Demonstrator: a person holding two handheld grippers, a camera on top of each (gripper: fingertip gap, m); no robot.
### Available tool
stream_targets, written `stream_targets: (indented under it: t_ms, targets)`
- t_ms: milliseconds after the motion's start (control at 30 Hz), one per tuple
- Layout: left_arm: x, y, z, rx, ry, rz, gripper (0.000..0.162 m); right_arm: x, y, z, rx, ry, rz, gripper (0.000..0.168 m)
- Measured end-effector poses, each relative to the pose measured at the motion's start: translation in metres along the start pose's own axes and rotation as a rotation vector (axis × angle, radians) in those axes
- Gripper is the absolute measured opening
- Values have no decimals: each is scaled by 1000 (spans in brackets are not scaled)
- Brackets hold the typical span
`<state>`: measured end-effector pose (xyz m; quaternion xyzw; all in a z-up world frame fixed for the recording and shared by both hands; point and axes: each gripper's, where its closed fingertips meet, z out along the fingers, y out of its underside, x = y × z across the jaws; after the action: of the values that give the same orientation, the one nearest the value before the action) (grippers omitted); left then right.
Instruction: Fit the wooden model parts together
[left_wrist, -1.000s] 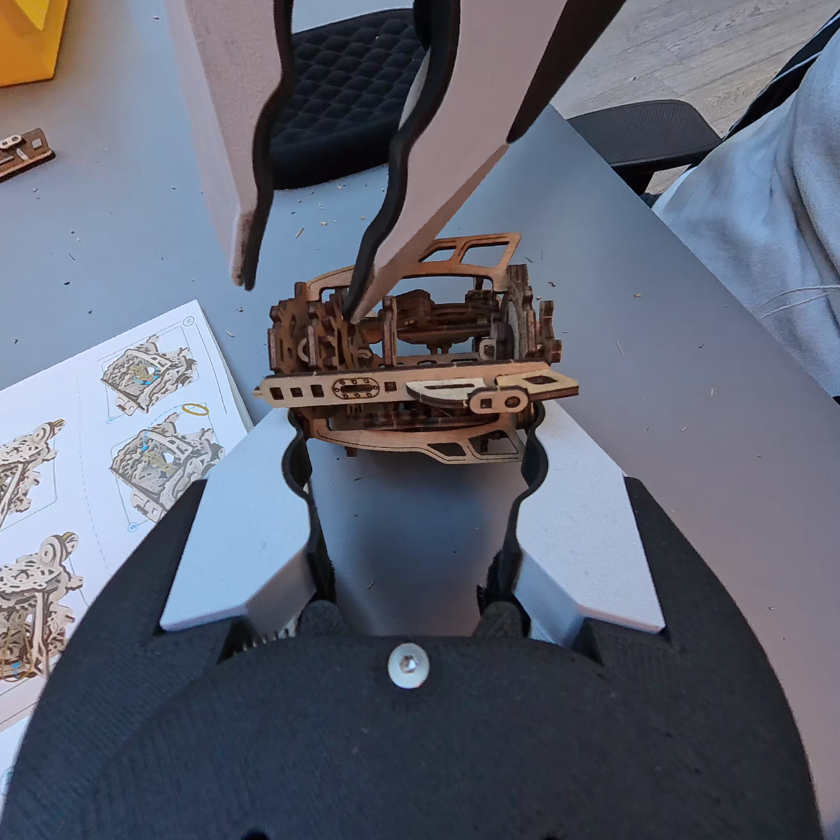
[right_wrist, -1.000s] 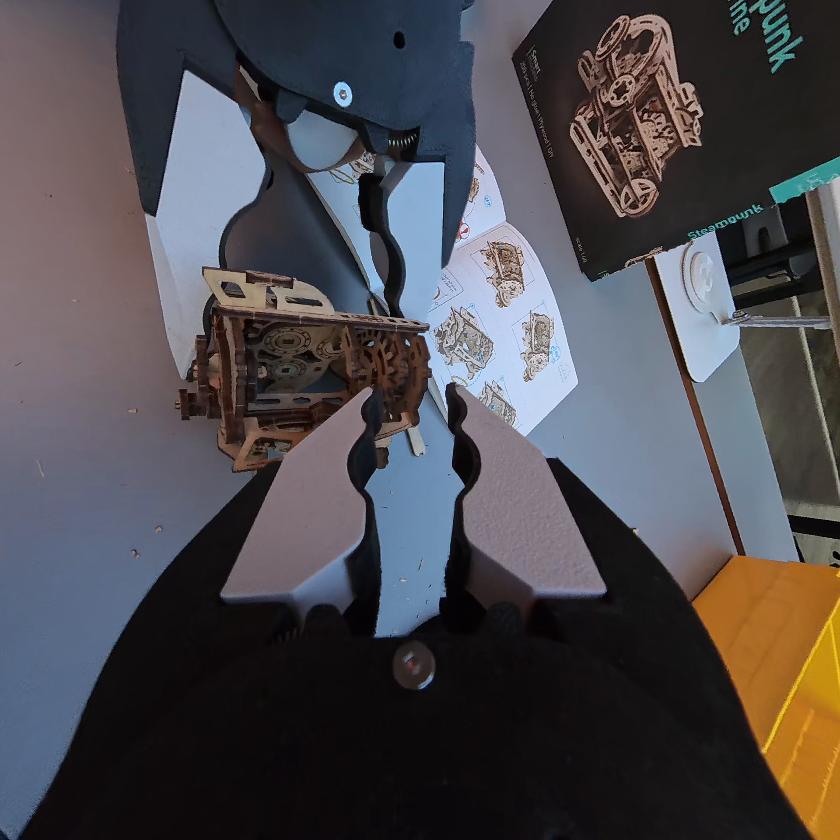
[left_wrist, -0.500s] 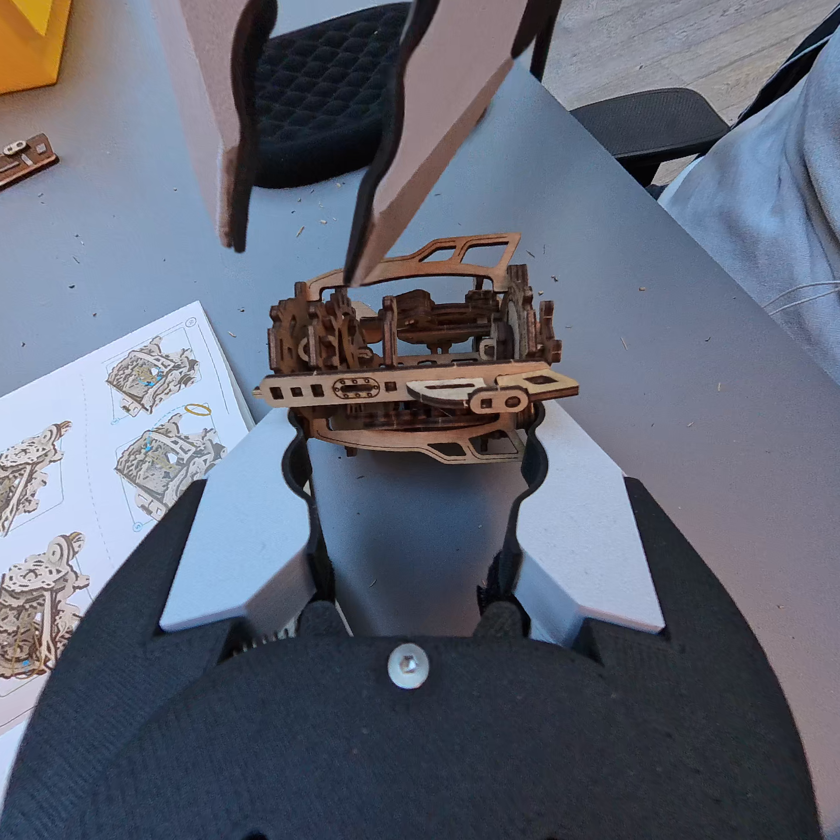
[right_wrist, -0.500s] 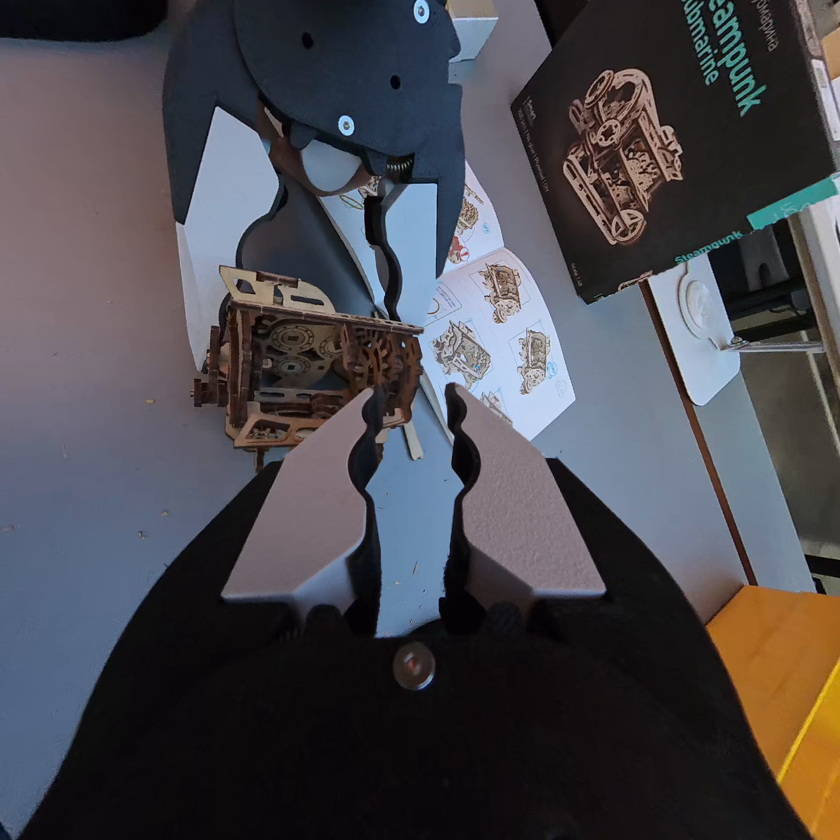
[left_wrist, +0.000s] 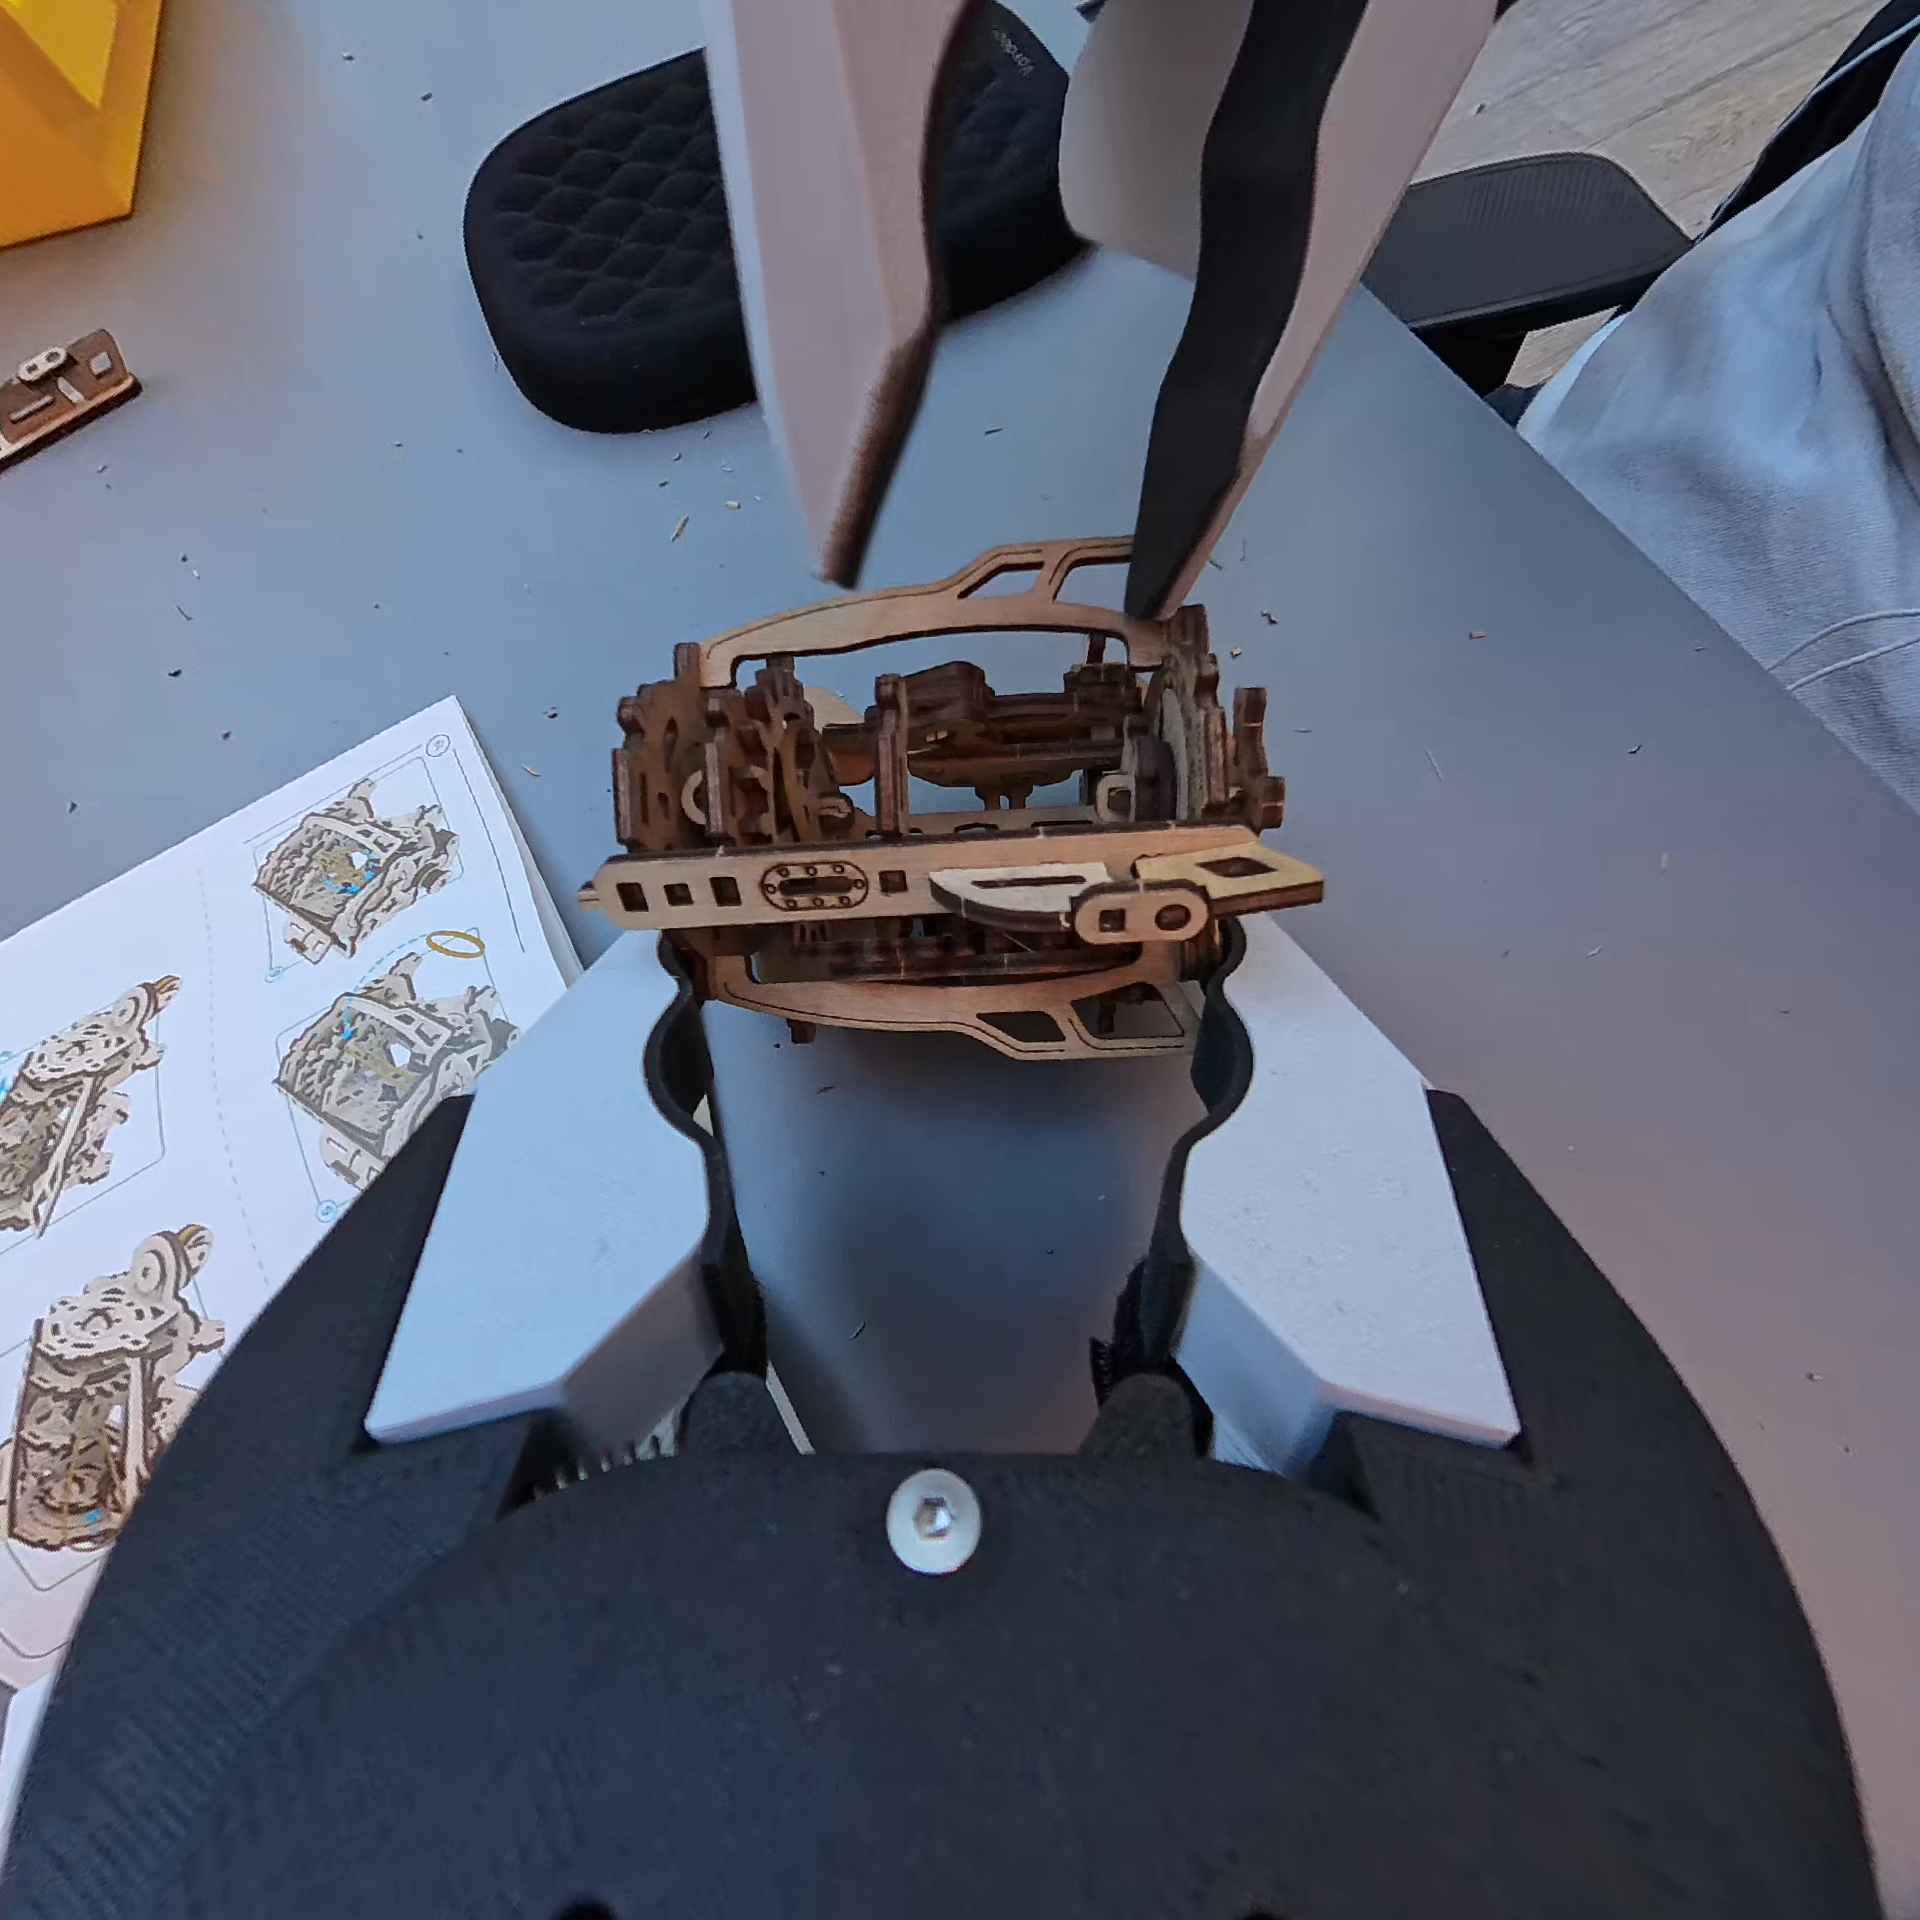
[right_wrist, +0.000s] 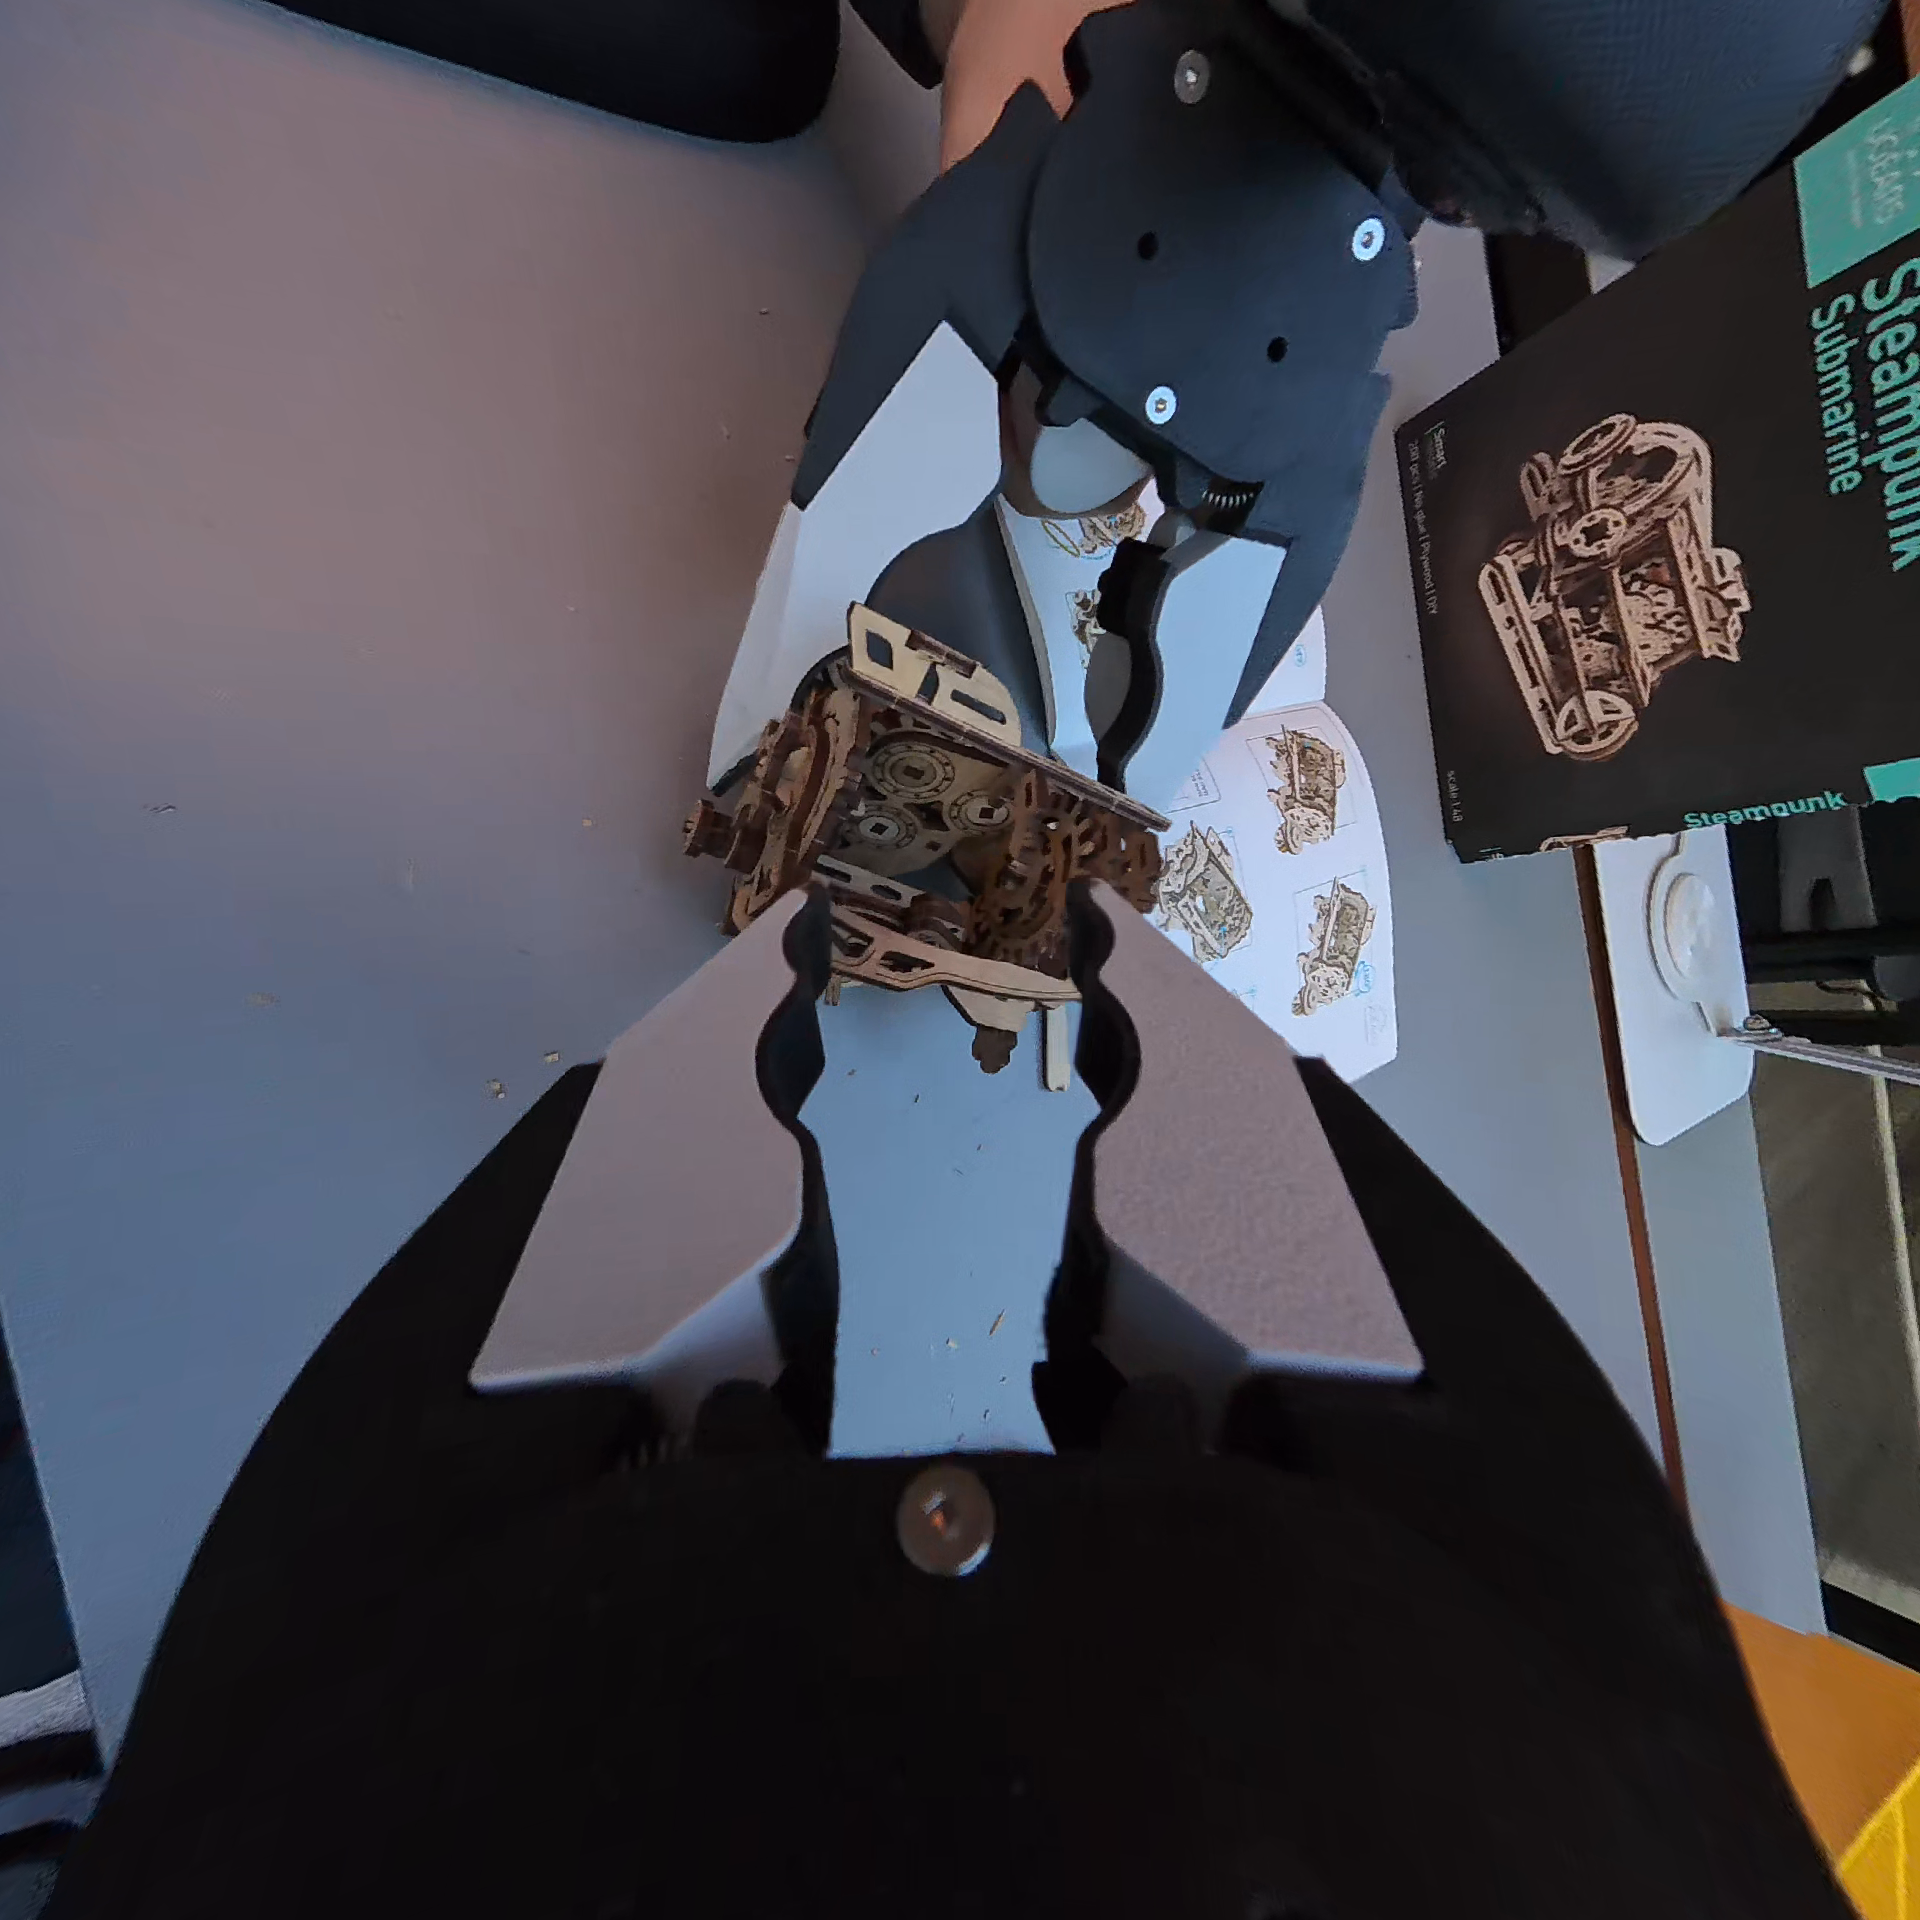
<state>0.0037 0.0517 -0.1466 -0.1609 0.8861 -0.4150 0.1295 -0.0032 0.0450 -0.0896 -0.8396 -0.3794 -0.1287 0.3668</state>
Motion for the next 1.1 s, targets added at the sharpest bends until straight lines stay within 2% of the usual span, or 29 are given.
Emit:
stream_targets:
  t_ms: [33,233,333,567,1100]
  targets:
    - [0,0,0,1,2,-3,94,2,0,-2,-14,6,9,53]
    - [-1,0,-1,9,11,-20,94,-11,-1,-12,10,-114,91,77]
    - [-1,-1,-1,12,14,-30,94,-24,4,-5,-14,-112,93,89]
    - [-1,-2,-1,20,22,-58,94,-33,8,19,-96,70,67,121]
    - [-2,-3,-2,26,28,-77,94,-39,12,36,-146,60,110,127]
